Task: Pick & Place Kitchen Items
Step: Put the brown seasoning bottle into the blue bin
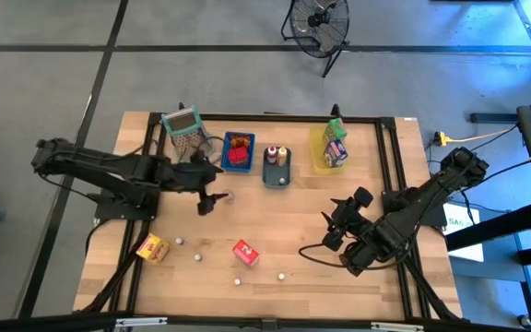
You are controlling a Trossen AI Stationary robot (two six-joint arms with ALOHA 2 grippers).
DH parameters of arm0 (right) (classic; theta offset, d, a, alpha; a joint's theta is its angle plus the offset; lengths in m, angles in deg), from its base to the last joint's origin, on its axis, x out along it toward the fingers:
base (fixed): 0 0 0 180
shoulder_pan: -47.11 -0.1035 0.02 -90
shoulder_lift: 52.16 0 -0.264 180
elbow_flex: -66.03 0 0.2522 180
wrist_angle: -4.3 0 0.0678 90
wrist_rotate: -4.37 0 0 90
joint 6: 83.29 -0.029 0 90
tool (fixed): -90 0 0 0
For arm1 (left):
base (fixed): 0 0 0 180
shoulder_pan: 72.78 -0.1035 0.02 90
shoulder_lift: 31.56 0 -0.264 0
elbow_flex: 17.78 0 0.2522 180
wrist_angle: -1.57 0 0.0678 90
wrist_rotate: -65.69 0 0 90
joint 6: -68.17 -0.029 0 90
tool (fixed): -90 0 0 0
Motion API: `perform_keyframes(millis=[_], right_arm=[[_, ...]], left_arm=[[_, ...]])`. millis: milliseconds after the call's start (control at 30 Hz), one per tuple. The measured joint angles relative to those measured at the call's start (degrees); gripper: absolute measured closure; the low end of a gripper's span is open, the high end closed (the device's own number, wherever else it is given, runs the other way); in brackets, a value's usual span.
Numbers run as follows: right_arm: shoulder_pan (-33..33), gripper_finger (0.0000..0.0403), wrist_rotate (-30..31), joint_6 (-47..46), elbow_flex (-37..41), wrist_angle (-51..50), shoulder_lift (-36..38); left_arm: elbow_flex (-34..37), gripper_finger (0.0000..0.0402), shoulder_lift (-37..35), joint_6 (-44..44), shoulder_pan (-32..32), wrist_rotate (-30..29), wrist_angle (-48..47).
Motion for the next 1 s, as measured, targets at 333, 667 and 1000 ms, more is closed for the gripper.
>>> perform_keyframes(millis=[333, 667, 1000], right_arm=[[0.0, 0.0185, -0.04, 0.0, 0.0, 1.23, 0.0], [0.04, 0.0185, -0.02, 0.0, 0.0, 1.4, 0.0], [0.04, 0.0185, -0.03, 0.0, 0.0, 1.44, 0.0]], left_arm=[[0.02, 0.0045, 9.93, -11.53, -1.07, 2.93, -2.56], [0.05, 0.0049, 15.44, -14.41, -6.64, 11.22, -3.63], [3.55, 0.0049, 15.8, -14.67, -11.87, 18.97, 0.67]])
